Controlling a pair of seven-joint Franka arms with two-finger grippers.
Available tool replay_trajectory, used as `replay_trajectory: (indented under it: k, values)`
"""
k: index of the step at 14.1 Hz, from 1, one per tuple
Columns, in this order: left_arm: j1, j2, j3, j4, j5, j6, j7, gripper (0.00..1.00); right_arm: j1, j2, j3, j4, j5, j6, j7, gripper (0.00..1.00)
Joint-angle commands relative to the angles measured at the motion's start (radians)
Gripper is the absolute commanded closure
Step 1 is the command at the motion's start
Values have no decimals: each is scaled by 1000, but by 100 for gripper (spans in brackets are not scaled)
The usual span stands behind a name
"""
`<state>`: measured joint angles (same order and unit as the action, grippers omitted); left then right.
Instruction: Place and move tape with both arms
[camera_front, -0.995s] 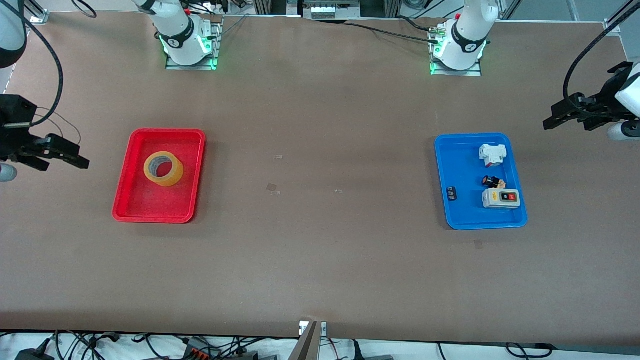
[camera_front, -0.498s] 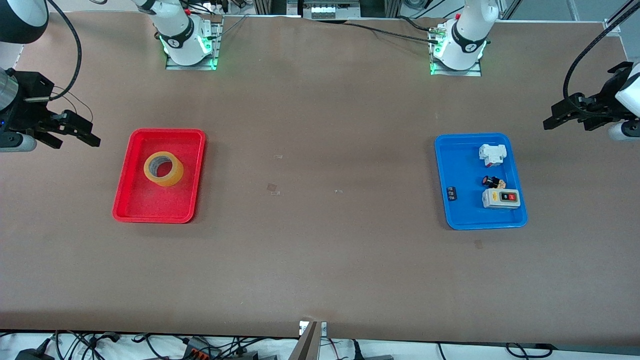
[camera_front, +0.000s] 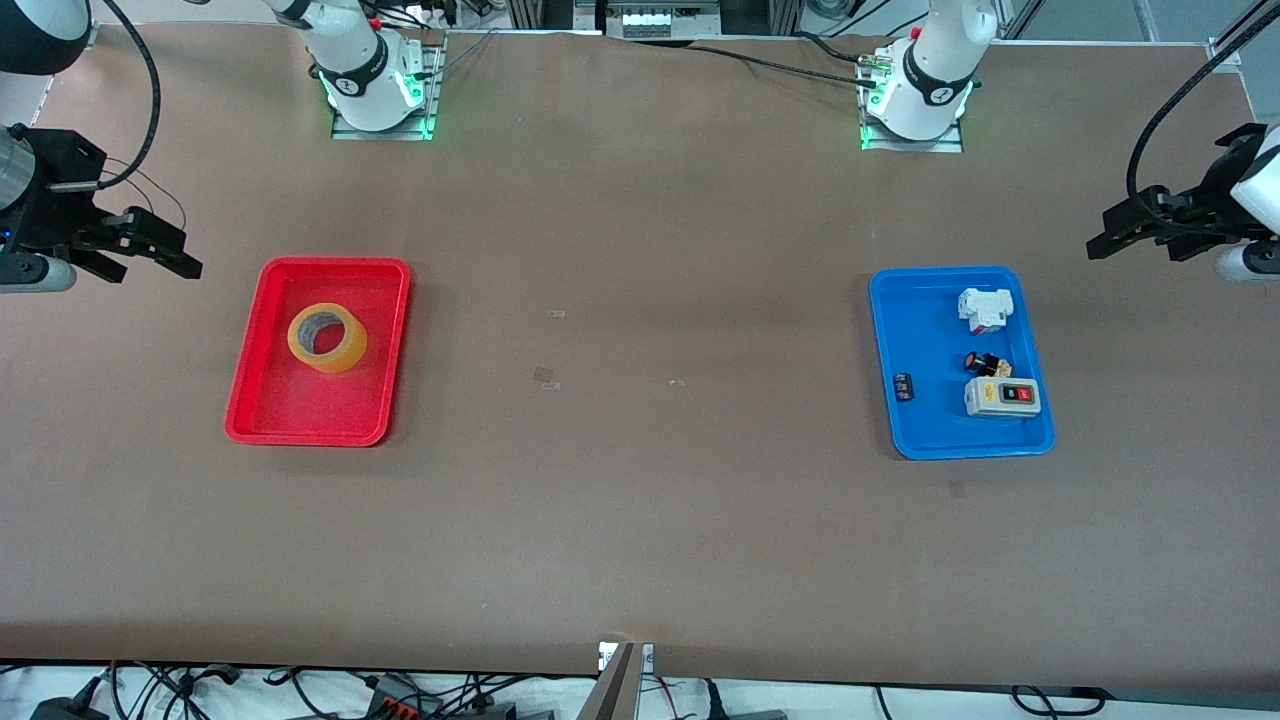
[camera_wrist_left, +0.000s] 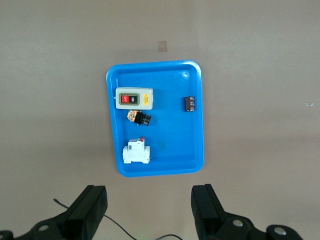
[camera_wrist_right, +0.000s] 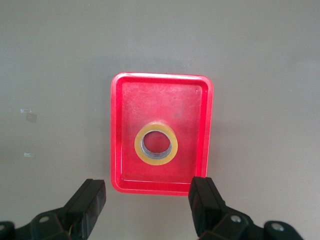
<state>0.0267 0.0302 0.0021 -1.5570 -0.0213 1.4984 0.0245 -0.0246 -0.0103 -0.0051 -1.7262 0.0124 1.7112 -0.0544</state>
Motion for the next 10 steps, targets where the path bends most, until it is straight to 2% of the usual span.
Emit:
replay_trajectory:
  k: [1,10]
  values:
    - [1,5,-8,21,15,-18,-9,0,-1,-31,-4,-9,-5,-12,-13,0]
    - [-2,7,-10,20,15,-18,-9,0,-24,-42,7,-12,1,-13,-7,0]
